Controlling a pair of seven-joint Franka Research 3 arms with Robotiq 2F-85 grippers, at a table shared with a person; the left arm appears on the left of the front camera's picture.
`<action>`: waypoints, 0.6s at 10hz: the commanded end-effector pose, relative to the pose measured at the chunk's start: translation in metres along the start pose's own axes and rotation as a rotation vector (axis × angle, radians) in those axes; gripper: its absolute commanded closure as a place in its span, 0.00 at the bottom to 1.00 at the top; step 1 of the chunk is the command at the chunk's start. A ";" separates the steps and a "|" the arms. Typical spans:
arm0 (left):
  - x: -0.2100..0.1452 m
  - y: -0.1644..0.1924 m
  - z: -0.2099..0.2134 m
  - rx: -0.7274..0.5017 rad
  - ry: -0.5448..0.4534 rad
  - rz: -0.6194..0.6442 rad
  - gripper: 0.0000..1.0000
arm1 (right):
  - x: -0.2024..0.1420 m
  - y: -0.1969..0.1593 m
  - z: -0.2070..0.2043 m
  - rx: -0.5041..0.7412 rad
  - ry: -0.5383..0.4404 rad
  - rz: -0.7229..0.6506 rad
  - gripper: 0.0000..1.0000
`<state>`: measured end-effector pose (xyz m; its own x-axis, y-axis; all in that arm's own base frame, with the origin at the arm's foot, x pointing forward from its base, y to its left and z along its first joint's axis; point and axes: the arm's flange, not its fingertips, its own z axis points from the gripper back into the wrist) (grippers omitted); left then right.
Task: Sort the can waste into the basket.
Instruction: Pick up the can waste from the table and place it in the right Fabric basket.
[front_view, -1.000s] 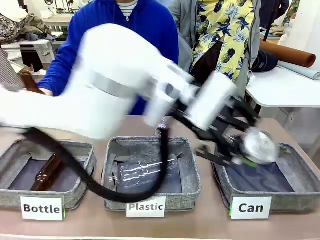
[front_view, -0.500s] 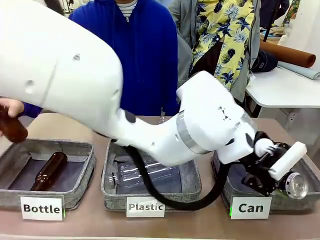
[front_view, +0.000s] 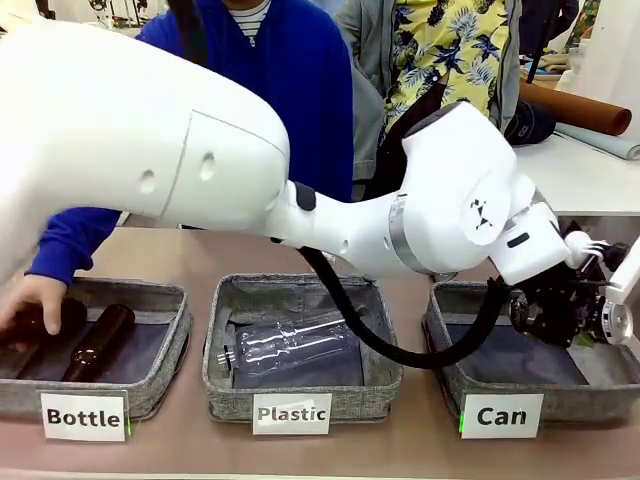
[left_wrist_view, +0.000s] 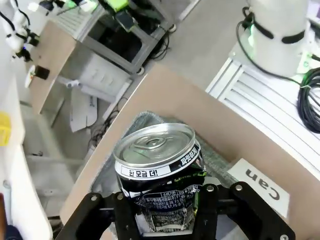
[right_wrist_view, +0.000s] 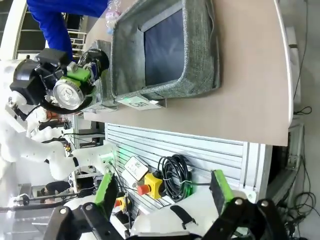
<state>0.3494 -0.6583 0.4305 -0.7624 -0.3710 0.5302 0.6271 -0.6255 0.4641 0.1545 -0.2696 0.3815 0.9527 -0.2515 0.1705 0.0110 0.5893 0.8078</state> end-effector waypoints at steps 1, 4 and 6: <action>0.000 0.015 -0.017 0.000 0.038 0.000 0.65 | 0.001 0.006 0.002 -0.010 -0.004 -0.026 0.00; -0.009 0.024 -0.018 0.033 0.077 -0.007 0.65 | 0.001 0.006 0.002 -0.010 -0.004 -0.026 0.00; -0.013 0.025 -0.017 0.026 0.091 -0.009 0.26 | 0.001 0.006 0.002 -0.010 -0.004 -0.026 0.00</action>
<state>0.3743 -0.6741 0.4179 -0.7853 -0.4089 0.4649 0.6130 -0.6187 0.4914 0.1548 -0.2694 0.3818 0.9530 -0.2513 0.1694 0.0119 0.5897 0.8075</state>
